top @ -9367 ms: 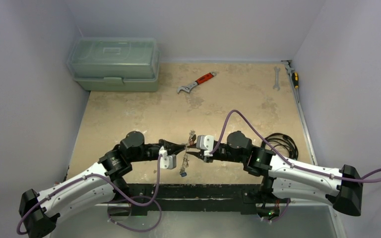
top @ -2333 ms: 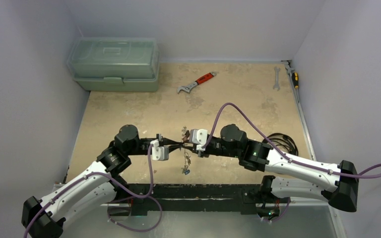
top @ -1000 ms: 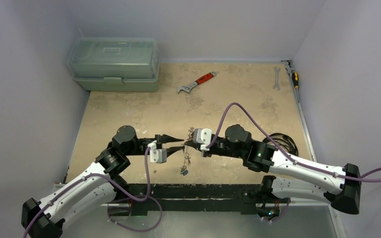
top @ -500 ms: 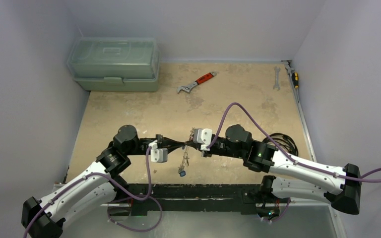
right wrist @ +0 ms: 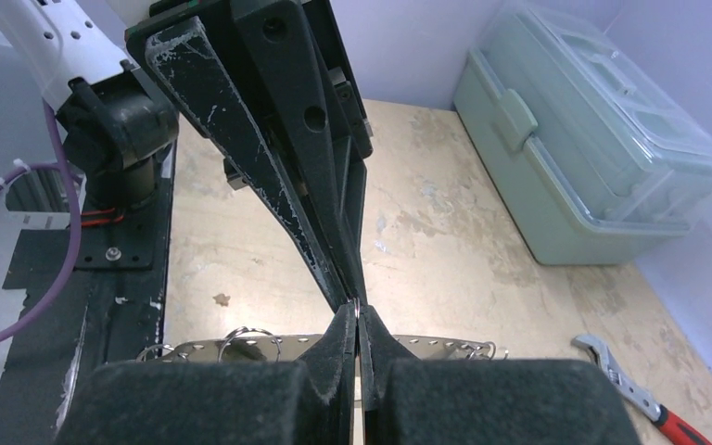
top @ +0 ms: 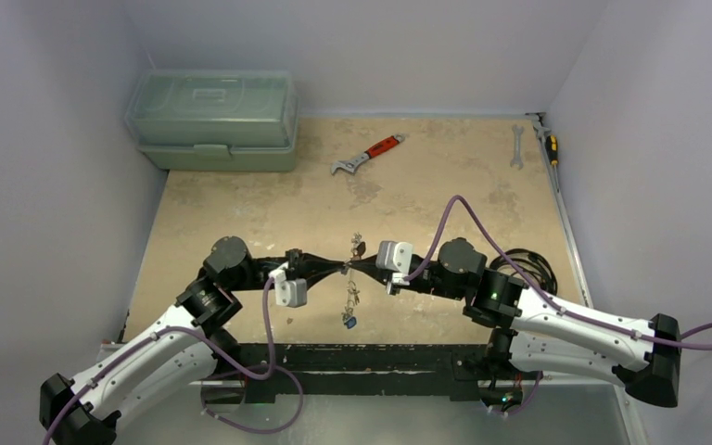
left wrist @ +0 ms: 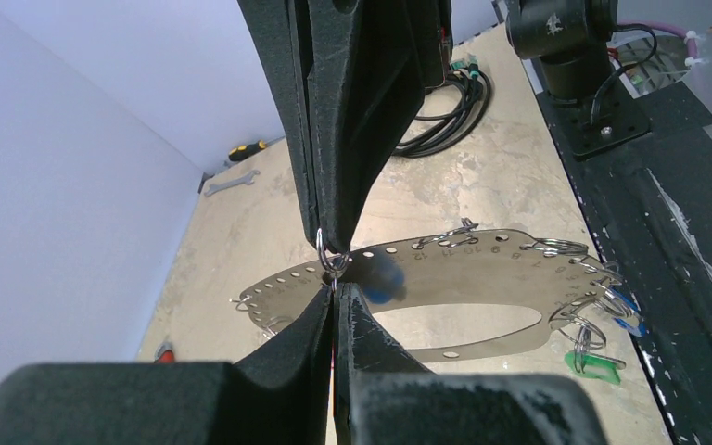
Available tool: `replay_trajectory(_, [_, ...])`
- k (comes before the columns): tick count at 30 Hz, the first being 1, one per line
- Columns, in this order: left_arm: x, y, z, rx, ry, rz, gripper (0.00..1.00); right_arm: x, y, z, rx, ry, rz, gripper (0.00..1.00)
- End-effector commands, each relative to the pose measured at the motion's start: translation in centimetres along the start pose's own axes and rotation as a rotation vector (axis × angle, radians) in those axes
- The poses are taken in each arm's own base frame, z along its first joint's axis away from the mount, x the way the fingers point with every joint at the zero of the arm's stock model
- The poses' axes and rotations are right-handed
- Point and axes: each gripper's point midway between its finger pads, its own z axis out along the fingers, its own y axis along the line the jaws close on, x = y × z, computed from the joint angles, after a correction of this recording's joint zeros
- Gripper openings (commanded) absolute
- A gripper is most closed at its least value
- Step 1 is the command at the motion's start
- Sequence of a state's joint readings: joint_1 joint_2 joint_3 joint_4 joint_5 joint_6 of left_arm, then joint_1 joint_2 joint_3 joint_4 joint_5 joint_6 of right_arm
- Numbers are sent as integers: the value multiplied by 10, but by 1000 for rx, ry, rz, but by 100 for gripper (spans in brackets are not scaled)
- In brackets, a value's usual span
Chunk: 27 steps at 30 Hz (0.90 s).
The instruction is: Put the keys on the keyring
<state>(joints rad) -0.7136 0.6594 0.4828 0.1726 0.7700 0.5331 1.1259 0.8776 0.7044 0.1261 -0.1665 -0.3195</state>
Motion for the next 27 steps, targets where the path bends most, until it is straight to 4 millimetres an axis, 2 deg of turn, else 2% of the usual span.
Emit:
replay_trajectory(1, [-11, 7, 0, -16, -30, 12, 0, -37, -11, -2, 46, -137, -4, 0])
replay_trajectory(10, [-6, 4, 3, 6, -21, -15, 1, -47, -8, 1, 29, -185, 12, 0])
replay_trajectory(17, [-9, 6, 2, -9, -27, -4, 25, -44, -8, 0, 28, -179, 13, 0])
replay_trajectory(19, [-11, 6, 1, -14, -35, -2, 30, -42, -6, 1, 24, -172, 17, 0])
replay_trajectory(27, [-18, 7, 1, -19, -65, -4, 32, -36, -2, 3, 1, -159, 25, 0])
